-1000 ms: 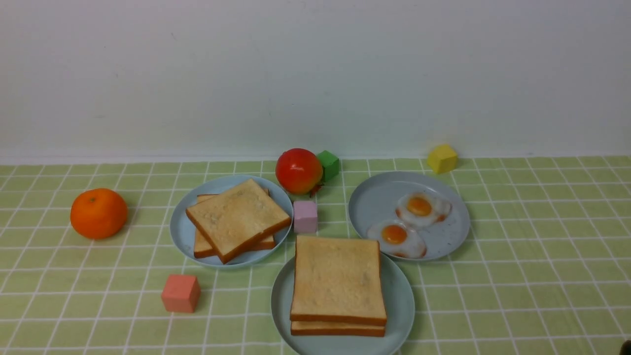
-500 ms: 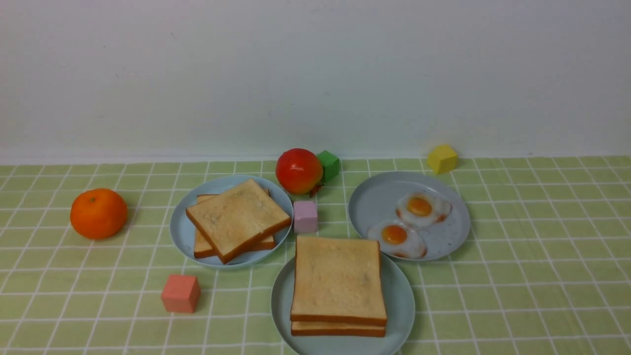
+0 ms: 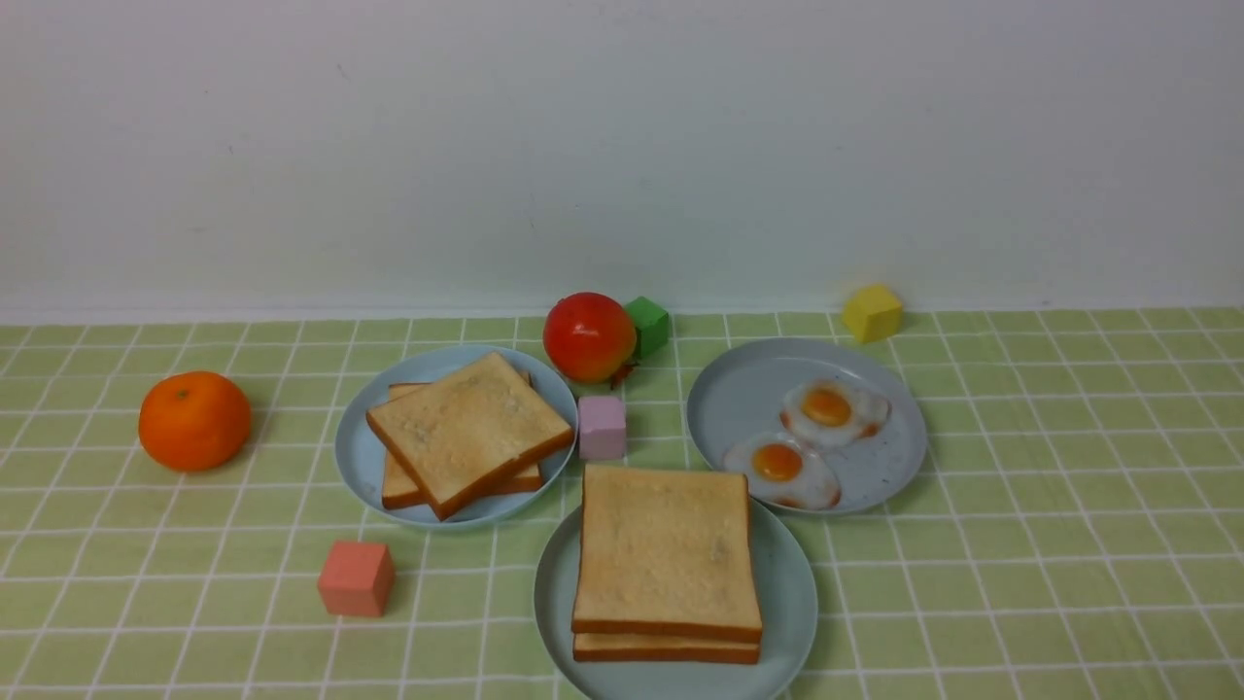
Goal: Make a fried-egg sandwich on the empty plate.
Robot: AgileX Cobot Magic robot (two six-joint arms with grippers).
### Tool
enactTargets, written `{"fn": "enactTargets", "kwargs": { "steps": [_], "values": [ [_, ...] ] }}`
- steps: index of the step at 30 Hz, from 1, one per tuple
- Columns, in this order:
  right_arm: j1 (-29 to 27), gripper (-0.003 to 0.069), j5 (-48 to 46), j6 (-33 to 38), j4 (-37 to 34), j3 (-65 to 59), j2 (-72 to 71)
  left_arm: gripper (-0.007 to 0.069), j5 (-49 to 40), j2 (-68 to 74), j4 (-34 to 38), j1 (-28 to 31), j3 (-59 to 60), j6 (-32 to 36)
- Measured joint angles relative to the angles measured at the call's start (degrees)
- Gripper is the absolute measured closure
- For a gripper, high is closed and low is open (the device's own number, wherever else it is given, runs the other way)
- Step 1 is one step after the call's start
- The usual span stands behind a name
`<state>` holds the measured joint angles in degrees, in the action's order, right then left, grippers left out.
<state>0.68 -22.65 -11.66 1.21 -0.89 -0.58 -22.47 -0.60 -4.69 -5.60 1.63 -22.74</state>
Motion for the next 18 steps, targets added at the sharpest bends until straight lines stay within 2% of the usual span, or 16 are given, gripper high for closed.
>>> {"fn": "enactTargets", "kwargs": {
  "steps": [18],
  "values": [
    [-0.7,0.0448,0.0,0.0,-0.1,0.0,0.0,0.0600,0.0,0.0,0.0,0.0,0.0,0.0]
  ]
}}
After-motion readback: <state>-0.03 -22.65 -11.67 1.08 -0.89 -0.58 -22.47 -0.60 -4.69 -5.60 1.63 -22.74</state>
